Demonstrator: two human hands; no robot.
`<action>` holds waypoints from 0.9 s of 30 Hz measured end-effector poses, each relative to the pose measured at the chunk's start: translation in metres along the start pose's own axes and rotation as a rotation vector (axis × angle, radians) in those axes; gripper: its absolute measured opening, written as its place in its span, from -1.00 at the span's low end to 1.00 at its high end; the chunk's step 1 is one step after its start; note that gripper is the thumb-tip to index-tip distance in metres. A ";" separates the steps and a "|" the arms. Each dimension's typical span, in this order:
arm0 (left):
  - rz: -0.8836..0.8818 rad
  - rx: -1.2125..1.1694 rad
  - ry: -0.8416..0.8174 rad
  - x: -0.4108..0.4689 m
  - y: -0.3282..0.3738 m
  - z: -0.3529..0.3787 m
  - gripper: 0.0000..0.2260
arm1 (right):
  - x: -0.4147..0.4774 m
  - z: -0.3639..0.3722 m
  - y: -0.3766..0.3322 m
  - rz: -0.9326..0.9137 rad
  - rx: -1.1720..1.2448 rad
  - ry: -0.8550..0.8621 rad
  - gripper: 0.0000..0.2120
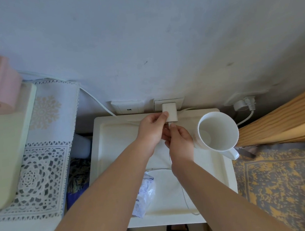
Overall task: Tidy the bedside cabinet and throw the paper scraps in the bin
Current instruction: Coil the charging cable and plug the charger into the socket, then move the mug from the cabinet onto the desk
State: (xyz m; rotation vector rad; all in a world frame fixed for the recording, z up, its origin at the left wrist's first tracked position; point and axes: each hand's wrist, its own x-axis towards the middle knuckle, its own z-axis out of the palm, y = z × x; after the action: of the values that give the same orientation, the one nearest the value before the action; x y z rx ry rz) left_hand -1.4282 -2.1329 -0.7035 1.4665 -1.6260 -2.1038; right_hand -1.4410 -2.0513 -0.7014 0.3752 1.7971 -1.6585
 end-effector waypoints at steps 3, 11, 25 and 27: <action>-0.029 0.015 -0.030 -0.003 0.004 0.001 -0.79 | -0.003 -0.005 -0.001 -0.009 -0.055 -0.018 -0.81; 0.048 0.309 0.198 -0.029 0.000 -0.008 -0.77 | -0.040 -0.060 0.018 -0.131 -0.379 -0.071 -0.72; 0.002 0.167 0.071 -0.104 -0.047 0.056 -0.75 | -0.050 -0.146 0.006 -0.419 -0.537 0.142 -0.47; -0.098 0.135 -0.019 -0.102 -0.045 0.062 -0.68 | -0.043 -0.145 0.003 -0.450 -0.591 0.071 -0.40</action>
State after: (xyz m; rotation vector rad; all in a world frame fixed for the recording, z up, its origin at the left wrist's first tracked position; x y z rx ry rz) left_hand -1.3989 -2.0115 -0.6794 1.6021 -1.7698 -2.1002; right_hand -1.4460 -1.9019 -0.6796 -0.2538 2.4391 -1.2935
